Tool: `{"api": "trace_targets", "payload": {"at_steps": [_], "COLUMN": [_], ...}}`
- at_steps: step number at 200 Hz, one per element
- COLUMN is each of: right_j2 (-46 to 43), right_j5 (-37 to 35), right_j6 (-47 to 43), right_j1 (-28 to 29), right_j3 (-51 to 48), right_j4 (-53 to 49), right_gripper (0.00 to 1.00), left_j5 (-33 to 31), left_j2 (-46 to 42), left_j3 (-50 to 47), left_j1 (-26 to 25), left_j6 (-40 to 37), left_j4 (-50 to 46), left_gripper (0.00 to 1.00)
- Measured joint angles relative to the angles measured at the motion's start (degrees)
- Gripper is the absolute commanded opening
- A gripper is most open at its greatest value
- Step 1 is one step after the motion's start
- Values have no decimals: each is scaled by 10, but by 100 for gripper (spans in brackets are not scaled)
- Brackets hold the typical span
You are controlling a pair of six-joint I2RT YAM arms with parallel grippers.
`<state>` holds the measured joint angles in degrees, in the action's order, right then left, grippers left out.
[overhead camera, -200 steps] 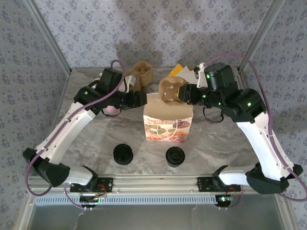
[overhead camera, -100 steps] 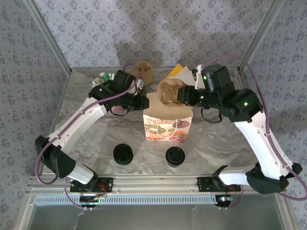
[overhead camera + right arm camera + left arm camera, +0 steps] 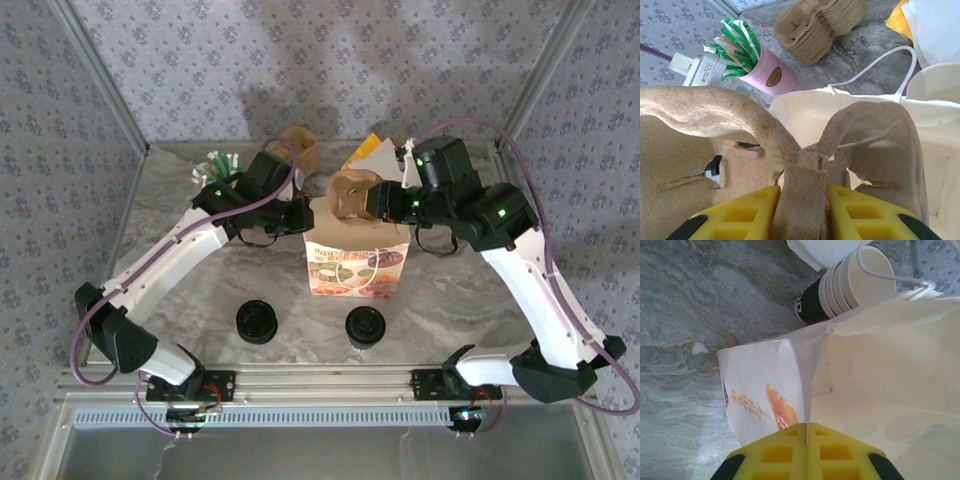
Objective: Pack the takeout coffee
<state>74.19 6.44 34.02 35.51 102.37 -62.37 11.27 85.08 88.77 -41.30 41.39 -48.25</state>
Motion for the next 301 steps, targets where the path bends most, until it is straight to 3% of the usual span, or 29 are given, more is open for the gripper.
{"api": "trace_targets", "payload": {"at_steps": [212, 240, 301], "right_j2": [28, 28, 48], "right_j5": [24, 27, 30], "right_j6": [-16, -19, -26], "right_j1": [-17, -17, -8], "right_j3": [48, 49, 58], "right_j4": [5, 5, 4], "right_gripper": [28, 28, 28], "left_j5": [-124, -130, -137], "left_j2": [-55, -56, -86], "left_j3": [-17, -23, -28], "left_j1": [-16, -16, -14], "left_j6": [73, 86, 98], "left_j4": [-47, -45, -43], "left_gripper": [6, 16, 54]}}
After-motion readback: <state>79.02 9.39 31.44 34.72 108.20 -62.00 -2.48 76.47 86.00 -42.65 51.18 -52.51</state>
